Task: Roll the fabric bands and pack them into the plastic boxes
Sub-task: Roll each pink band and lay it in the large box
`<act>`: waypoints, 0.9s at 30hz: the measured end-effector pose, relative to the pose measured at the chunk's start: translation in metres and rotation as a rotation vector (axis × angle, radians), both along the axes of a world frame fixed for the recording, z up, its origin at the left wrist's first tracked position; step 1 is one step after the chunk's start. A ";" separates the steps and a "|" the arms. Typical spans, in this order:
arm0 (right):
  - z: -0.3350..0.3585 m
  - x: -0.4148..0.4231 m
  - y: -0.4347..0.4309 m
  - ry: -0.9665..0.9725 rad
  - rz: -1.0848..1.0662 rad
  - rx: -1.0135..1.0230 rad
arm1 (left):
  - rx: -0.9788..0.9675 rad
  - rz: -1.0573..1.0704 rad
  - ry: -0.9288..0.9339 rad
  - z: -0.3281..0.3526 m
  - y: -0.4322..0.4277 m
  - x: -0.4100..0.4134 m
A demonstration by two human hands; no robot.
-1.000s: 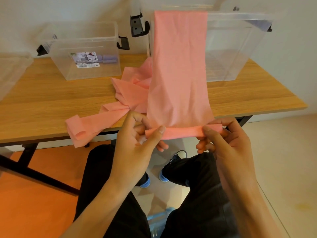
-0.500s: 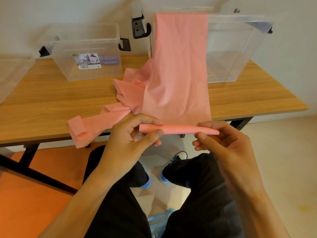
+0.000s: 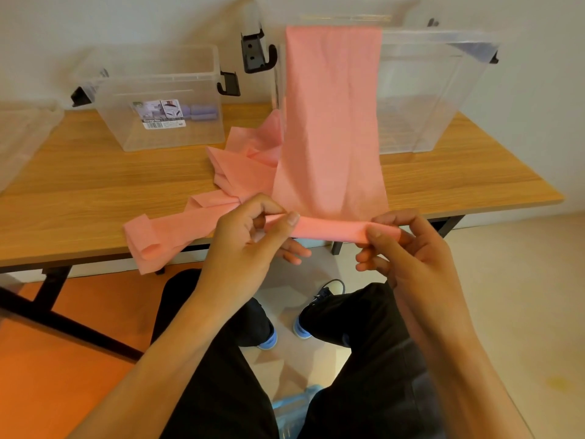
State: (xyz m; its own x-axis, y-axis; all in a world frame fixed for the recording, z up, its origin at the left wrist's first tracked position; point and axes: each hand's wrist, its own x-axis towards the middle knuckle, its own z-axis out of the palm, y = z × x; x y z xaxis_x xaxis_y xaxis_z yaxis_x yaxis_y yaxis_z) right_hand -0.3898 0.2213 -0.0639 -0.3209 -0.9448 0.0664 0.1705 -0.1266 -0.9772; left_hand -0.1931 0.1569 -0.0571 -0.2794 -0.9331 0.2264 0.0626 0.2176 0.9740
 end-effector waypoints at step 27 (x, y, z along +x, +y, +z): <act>0.001 0.000 -0.007 0.024 -0.002 0.051 | 0.022 -0.022 -0.006 0.002 -0.002 0.000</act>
State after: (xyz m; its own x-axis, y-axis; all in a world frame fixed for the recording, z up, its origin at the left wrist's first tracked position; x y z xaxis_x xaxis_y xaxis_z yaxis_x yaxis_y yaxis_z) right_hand -0.3901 0.2144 -0.0625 -0.3213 -0.9466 0.0257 0.1470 -0.0767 -0.9862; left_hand -0.1930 0.1544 -0.0555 -0.3010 -0.9315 0.2043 0.0613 0.1949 0.9789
